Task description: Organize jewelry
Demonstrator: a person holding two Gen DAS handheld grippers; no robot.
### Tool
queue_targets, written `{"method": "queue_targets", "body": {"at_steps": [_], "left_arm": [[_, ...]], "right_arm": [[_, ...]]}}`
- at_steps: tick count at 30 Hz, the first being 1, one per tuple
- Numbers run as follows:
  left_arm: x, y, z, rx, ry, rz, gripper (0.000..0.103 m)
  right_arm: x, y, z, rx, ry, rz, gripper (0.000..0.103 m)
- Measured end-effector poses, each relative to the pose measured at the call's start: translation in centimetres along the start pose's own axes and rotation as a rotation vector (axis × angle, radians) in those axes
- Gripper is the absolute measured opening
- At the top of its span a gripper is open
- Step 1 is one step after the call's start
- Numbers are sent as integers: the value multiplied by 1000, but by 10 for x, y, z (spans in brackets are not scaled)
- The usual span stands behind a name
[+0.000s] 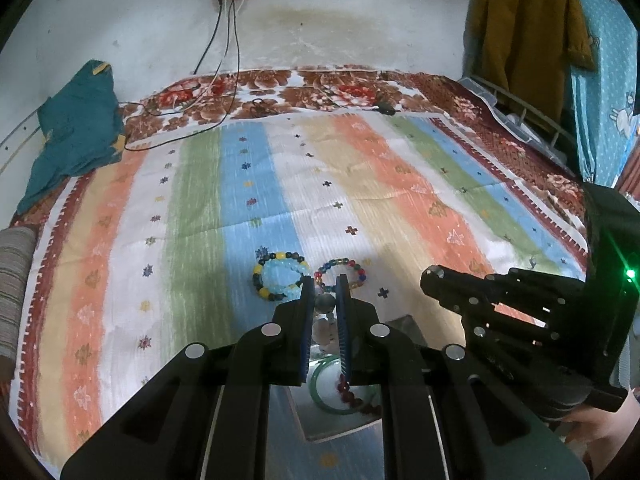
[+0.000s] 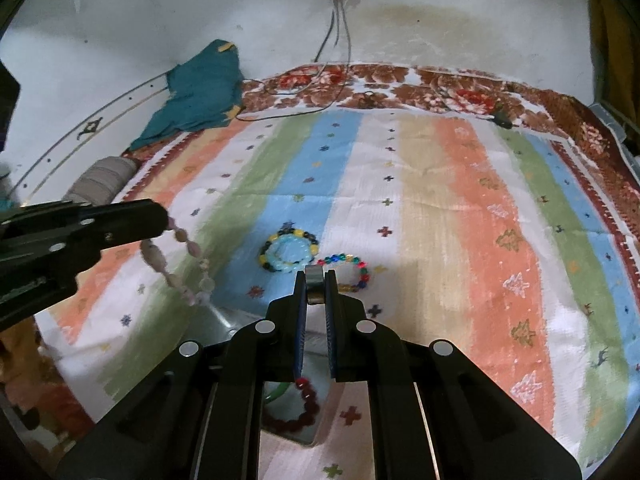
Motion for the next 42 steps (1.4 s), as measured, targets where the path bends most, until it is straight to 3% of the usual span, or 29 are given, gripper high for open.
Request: {"method": "queue_targets", "body": {"at_steps": [11, 12, 13, 15, 18, 22, 32, 42], "left_arm": [[-16, -2, 6, -17, 34, 26, 11], [-17, 0, 5, -7, 43, 31, 11], [-17, 1, 4, 3, 47, 37, 11], [-17, 7, 5, 18, 48, 53, 13], [-17, 14, 4, 28, 49, 72, 27], [-16, 22, 0, 39, 56, 94, 37], [-15, 35, -14, 72, 92, 117, 47], [-14, 52, -33, 125, 133, 137, 53]], "right_arm": [[-20, 22, 4, 90, 67, 23, 10], [-21, 23, 5, 74, 62, 37, 14], [-21, 23, 7, 59, 53, 45, 33], [-20, 20, 9, 47, 43, 32, 50], [-22, 13, 5, 30, 56, 23, 50], [-23, 6, -1, 18, 72, 13, 50], [-18, -5, -9, 9, 82, -22, 53], [-13, -8, -13, 5, 81, -28, 63]]}}
Point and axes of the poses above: each gripper's, at about its wrist camera, not at the fingertips, and z roughly against the way its jaws point, y to its left, x to its top, the point moved 5 cm from there along -z, roughly the way its jaws point, and after that the axes turned 3 degrees about -y, right-handed, at the moved point
